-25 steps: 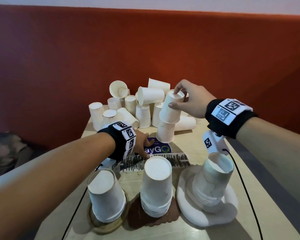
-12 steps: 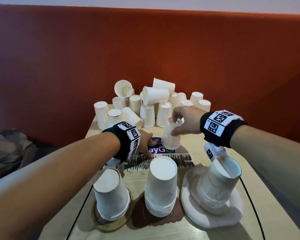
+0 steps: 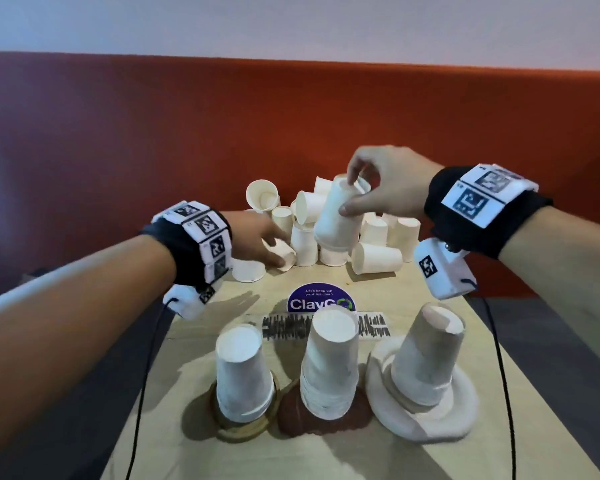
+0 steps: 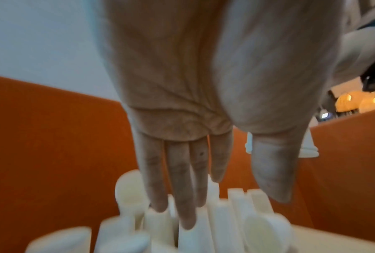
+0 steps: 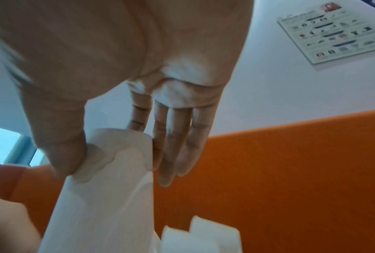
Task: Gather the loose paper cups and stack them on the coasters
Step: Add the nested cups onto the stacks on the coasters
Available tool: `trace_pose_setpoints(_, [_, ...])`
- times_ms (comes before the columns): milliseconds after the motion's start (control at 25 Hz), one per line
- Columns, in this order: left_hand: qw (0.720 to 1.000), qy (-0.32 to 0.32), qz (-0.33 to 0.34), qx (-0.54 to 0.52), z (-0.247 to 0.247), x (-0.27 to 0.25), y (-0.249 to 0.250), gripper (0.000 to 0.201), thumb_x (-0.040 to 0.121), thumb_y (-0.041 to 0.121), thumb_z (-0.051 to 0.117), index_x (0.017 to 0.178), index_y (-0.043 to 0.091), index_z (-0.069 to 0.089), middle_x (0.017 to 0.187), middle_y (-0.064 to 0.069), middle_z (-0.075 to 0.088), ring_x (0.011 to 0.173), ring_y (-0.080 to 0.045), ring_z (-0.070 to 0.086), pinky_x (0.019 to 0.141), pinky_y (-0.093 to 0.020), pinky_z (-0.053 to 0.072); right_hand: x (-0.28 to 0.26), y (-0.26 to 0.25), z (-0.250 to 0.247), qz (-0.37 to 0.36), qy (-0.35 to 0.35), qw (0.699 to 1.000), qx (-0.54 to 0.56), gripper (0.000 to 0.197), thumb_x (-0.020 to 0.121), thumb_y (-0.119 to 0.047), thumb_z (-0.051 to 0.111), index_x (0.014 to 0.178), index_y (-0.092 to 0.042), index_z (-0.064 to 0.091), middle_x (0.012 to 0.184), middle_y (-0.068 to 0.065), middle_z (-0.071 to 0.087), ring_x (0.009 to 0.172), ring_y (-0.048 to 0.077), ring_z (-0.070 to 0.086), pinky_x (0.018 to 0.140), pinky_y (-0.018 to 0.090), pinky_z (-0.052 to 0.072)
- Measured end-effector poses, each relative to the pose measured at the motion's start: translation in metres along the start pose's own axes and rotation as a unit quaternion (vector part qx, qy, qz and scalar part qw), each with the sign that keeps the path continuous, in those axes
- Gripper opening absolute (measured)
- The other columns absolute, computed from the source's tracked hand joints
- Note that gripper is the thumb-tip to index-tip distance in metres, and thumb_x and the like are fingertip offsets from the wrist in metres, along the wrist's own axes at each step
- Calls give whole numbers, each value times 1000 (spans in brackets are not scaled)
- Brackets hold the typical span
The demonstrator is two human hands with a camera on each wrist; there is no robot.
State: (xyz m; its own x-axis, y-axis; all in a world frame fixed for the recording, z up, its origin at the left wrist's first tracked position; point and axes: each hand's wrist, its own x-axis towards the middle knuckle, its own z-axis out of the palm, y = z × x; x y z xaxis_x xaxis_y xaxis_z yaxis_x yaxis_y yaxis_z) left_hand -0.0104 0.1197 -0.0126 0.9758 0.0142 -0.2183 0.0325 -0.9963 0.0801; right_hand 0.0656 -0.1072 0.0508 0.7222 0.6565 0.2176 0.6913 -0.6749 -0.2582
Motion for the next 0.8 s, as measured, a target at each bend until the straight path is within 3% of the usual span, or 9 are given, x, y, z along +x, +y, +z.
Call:
trace_pose_setpoints(120, [990,91,45,-102,-21,-44,-6,81,79,49,76,149,32,40,135,13,60,108,-4,64,100,-31,49,-23,-40,-25,-57,38,997,36,40,77,-47,78,108,-29,60,107,-6,64,93,15,59,74,28,47])
trace_pose_setpoints(200, [963,147,97,-206,-26,-76,2,89,68,57,81,145,34,44,133,14,61,110,-4,64,98,-36,53,-39,-66,-30,-96,44,992,62,38,79,-46,77,110,-31,60,108,-9,65,86,7,58,69,22,42])
trace_pose_setpoints(320, [911,210,144,-326,-18,-123,10,76,65,57,82,130,28,55,120,8,69,108,-12,68,93,-41,56,-62,-100,-29,-132,50,983,115,37,79,-51,76,109,-35,61,108,-12,66,78,0,57,70,24,41])
trace_pose_setpoints(440, [888,268,129,-350,7,-155,8,61,67,51,82,119,28,61,110,7,73,101,-13,71,87,-43,59,-84,-122,-16,-159,55,975,144,34,80,-52,76,107,-37,63,106,-16,67,84,1,61,76,26,48])
trace_pose_setpoints(640, [861,263,89,-426,64,-163,1,61,69,37,89,123,28,61,112,3,73,104,-18,71,88,-46,58,-104,-134,40,-149,48,976,153,28,83,-44,74,108,-37,65,102,-9,71,93,13,65,84,36,51])
trace_pose_setpoints(800, [880,257,70,-394,85,-153,2,61,68,37,90,122,32,61,108,9,73,100,-11,71,87,-41,59,-110,-126,68,-102,41,974,200,27,83,-37,76,109,-37,67,103,-17,69,95,8,63,90,36,51])
